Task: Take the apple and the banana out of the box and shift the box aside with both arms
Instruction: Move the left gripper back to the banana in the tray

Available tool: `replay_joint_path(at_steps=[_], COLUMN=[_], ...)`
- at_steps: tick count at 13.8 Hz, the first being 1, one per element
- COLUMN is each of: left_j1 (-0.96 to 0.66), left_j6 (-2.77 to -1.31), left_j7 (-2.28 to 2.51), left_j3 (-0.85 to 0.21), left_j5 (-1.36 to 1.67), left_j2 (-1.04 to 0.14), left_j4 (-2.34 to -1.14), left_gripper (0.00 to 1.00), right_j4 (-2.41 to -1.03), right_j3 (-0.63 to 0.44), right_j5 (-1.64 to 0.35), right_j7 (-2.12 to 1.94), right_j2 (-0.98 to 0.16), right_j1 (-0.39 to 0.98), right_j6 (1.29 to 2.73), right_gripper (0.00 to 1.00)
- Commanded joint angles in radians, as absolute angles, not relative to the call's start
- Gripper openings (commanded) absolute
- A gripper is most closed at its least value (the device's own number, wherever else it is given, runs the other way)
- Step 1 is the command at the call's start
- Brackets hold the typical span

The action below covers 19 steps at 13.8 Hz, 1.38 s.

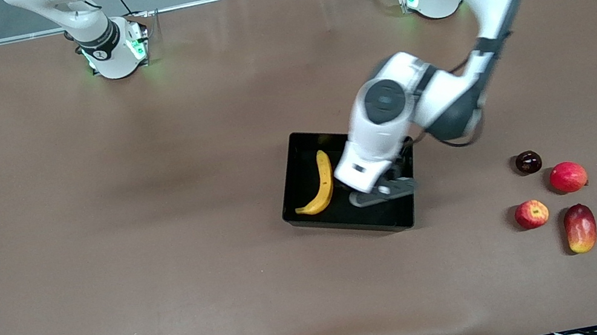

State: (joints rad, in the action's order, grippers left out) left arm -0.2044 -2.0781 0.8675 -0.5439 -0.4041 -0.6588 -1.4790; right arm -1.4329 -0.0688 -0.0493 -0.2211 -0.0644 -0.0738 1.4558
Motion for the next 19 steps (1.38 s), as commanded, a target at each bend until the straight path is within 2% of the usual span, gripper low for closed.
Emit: replay_joint_path(at_steps=[1, 6, 19], left_j1=[-0.23, -0.25, -0.281], left_j6=[-2.137, -2.155, -2.201], left_j7=[0.867, 0.853, 0.799], left_j3=[-0.538, -0.538, -0.538], left_j5=[-0.477, -0.471, -0.483], left_j2=[-0.715, -0.827, -0.884], left_j4=[-1.477, -1.486, -1.5], left_gripper=[1.0, 1.0, 1.0], right_j4=[-1.424, -1.424, -1.424], right_j3=[-0.063, -0.063, -0.061], right_j5=[-0.038, -0.038, -0.041], right_j7=[-0.222, -0.224, -0.224], right_j2=[-0.064, -0.064, -0.064], right_j1=[-0.075, -0.077, -0.067], right_j6=[1.456, 1.456, 1.451], right_gripper=[1.0, 1.0, 1.0])
